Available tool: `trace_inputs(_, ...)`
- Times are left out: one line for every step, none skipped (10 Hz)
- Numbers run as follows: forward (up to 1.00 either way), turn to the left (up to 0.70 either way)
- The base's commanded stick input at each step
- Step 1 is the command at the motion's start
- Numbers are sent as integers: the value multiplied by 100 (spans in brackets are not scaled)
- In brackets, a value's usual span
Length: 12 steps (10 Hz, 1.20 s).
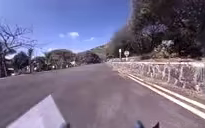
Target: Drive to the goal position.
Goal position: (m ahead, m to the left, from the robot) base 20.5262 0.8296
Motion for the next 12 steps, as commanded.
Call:
trace_inputs(50,0)
trace_inputs(50,0)
trace_inputs(50,0)
trace_inputs(50,0)
trace_inputs(50,0)
trace_inputs(50,0)
trace_inputs(50,0)
trace_inputs(50,0)
trace_inputs(50,0)
trace_inputs(50,0)
trace_inputs(50,0)
trace_inputs(50,0)
